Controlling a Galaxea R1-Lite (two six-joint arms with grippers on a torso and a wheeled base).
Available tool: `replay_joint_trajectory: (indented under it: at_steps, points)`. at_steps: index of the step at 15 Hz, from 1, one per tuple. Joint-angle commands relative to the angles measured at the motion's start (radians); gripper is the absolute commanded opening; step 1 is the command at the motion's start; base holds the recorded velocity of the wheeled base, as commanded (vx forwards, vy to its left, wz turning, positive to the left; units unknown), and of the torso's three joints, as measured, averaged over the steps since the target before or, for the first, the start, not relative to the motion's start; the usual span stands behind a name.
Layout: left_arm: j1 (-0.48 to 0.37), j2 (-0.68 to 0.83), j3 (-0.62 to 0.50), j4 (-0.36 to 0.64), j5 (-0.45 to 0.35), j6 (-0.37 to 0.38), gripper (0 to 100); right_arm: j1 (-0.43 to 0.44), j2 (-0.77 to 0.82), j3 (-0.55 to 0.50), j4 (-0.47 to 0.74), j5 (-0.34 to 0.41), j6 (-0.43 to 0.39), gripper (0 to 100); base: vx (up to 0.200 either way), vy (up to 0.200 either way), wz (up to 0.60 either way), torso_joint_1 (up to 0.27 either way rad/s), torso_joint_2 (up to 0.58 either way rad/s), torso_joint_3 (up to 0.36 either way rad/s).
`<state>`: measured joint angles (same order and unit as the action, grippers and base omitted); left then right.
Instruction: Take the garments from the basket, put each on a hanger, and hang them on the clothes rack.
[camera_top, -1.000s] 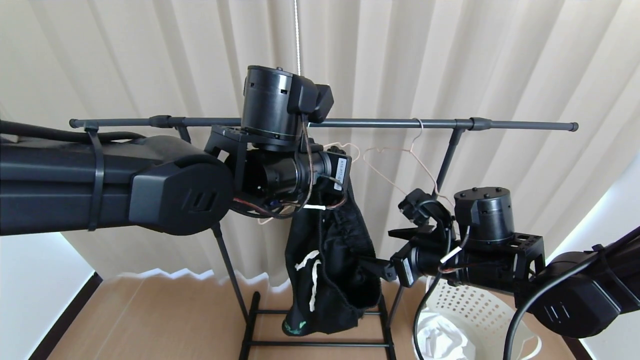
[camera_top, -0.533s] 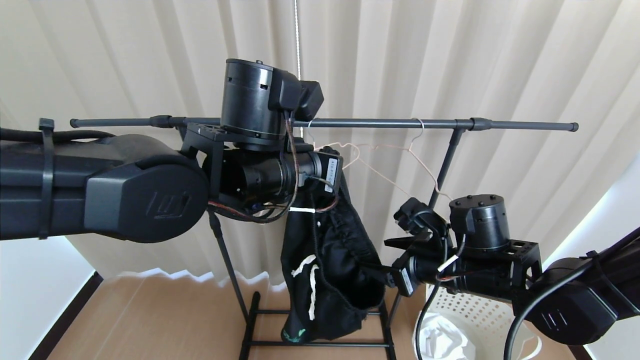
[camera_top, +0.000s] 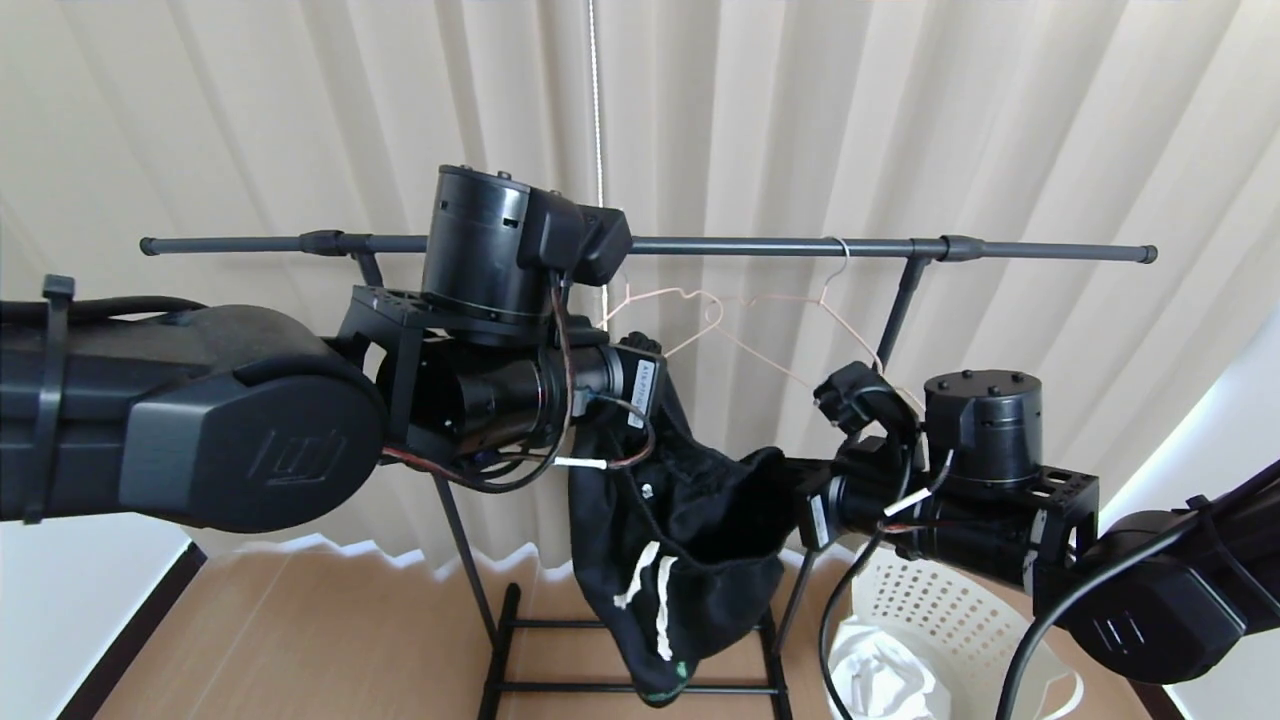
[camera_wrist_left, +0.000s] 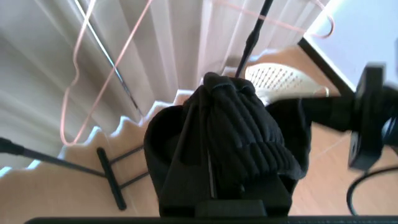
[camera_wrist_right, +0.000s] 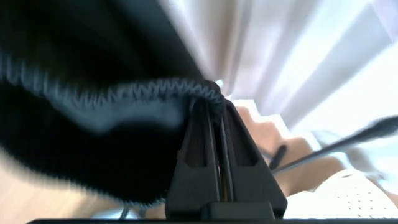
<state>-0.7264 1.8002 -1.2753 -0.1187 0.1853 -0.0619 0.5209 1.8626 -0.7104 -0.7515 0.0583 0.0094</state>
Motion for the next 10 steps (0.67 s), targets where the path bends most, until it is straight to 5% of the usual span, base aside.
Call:
replay_joint_trajectory:
  at_steps: [1, 5, 6, 10]
  points:
    - [0.001, -0.005, 0.028, 0.001, 0.0, 0.002, 0, -0.016, -0.003, -0.001, -0.014, -0.025, 0.015, 0, 0.0, 0.0, 0.0, 0.0, 0.0, 0.0]
    - [0.007, -0.005, 0.096, -0.002, -0.007, 0.008, 0, -0.056, -0.026, -0.026, -0.025, -0.141, 0.05, 0, 0.0, 0.0, 0.0, 0.0, 0.0, 0.0]
    - [0.016, -0.03, 0.14, -0.002, -0.009, 0.014, 100, -0.058, -0.048, -0.03, -0.025, -0.173, 0.08, 0, 0.0, 0.0, 0.0, 0.0, 0.0, 0.0]
    - [0.102, -0.094, 0.214, -0.004, -0.058, 0.071, 100, -0.056, -0.059, -0.034, -0.025, -0.199, 0.081, 0, 0.0, 0.0, 0.0, 0.0, 0.0, 0.0]
